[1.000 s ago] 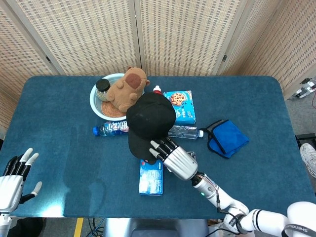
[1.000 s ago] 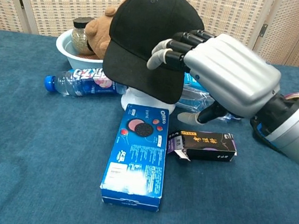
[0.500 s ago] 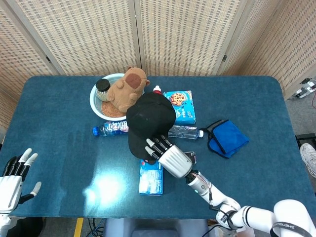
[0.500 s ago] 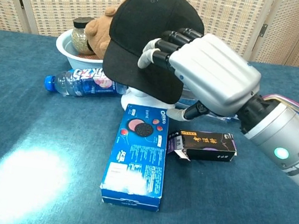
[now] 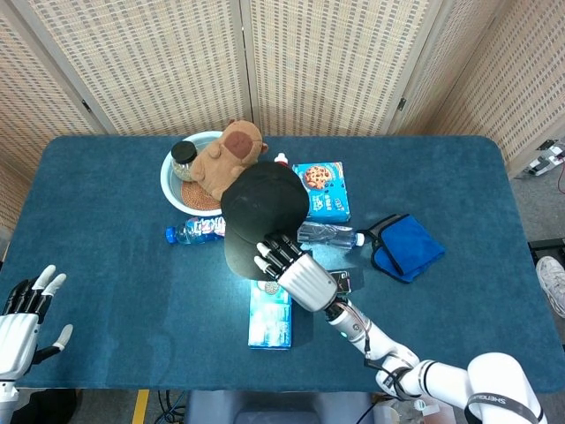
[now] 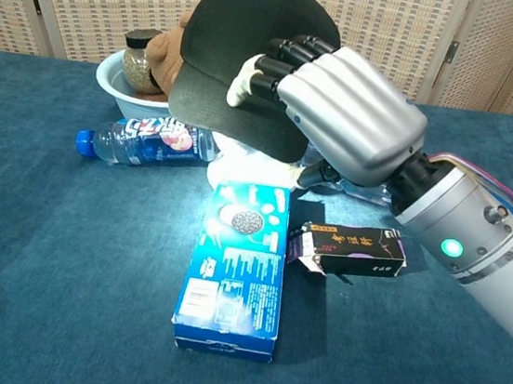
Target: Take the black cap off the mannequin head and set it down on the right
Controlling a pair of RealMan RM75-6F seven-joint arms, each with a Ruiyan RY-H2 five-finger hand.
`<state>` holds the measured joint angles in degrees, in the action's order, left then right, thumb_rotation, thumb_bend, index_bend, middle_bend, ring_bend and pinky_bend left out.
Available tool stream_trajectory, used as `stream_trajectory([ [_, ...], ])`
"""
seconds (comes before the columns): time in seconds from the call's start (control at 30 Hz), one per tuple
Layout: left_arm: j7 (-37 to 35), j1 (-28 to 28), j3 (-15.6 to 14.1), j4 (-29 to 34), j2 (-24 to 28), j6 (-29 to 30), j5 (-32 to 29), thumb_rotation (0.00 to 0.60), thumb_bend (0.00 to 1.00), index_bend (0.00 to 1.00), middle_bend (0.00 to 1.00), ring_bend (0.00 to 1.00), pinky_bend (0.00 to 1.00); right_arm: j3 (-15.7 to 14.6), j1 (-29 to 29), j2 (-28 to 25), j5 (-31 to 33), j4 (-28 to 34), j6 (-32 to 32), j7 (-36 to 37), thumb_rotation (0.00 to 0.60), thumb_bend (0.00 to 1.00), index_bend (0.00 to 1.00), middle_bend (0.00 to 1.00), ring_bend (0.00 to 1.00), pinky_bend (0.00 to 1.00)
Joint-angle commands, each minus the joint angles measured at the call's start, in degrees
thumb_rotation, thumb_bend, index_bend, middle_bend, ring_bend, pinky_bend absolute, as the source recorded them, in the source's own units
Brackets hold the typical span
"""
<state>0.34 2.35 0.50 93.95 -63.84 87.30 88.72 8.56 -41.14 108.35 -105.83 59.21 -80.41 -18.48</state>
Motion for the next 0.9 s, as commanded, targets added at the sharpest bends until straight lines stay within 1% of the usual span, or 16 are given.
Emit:
stream_trajectory([
  [0.03,-0.07,0.08,0.00,-0.08,-0.07,-0.12,0.00,0.600,0.31,0.10,0.00,0.00,0.00,0.00,-0.63,0.74,-0.46,-1.68,-1.82,1.43,0.600,0.32,0.36,0.28,0.14,0.17],
  [0.17,-0.18,0.14,0.03,-0.19,-0.17,-0.09,0.06,0.600,0.31,0.10,0.00,0.00,0.00,0.12,-1.02,0.95,-0.63,-2.63,-3.76,2.69,0.600,0.37,0.37,0.29,0.15,0.17],
  [0.23,-0.19,0.13,0.02,-0.22,-0.14,-0.05,0.07,0.600,0.31,0.10,0.00,0.00,0.00,0.23,-1.25,1.04,-0.81,-3.14,-4.97,3.37,0.600,0.41,0.39,0.31,0.16,0.17],
  [0.33,-0.19,0.06,0.00,-0.19,-0.10,0.10,0.10,0.600,0.31,0.10,0.00,0.00,0.00,0.52,-1.63,1.11,-0.86,-3.81,-6.39,4.39,0.600,0.49,0.46,0.33,0.18,0.17],
  [0.43,-0.09,0.01,-0.05,-0.07,-0.06,0.15,0.10,0.600,0.31,0.10,0.00,0.00,0.00,0.82,-2.03,1.20,-0.77,-4.25,-7.46,5.03,0.600,0.52,0.54,0.36,0.19,0.17],
  [0.63,0.19,-0.06,-0.08,0.27,0.03,0.30,0.13,0.600,0.31,0.10,0.00,0.00,0.00,1.73,-2.89,1.34,-0.28,-4.86,-9.11,5.59,0.600,0.55,0.70,0.41,0.22,0.17],
  [0.73,0.33,-0.12,-0.14,0.40,0.10,0.33,0.14,0.600,0.31,0.10,0.00,0.00,0.00,2.63,-3.48,1.30,0.12,-4.88,-10.01,5.75,0.600,0.55,0.72,0.42,0.23,0.17],
  [0.9,0.41,-0.14,-0.17,0.48,0.10,0.38,0.21,0.600,0.31,0.10,0.00,0.00,0.00,4.66,-4.84,0.94,1.50,-4.49,-10.25,5.89,0.600,0.55,0.73,0.43,0.23,0.17],
])
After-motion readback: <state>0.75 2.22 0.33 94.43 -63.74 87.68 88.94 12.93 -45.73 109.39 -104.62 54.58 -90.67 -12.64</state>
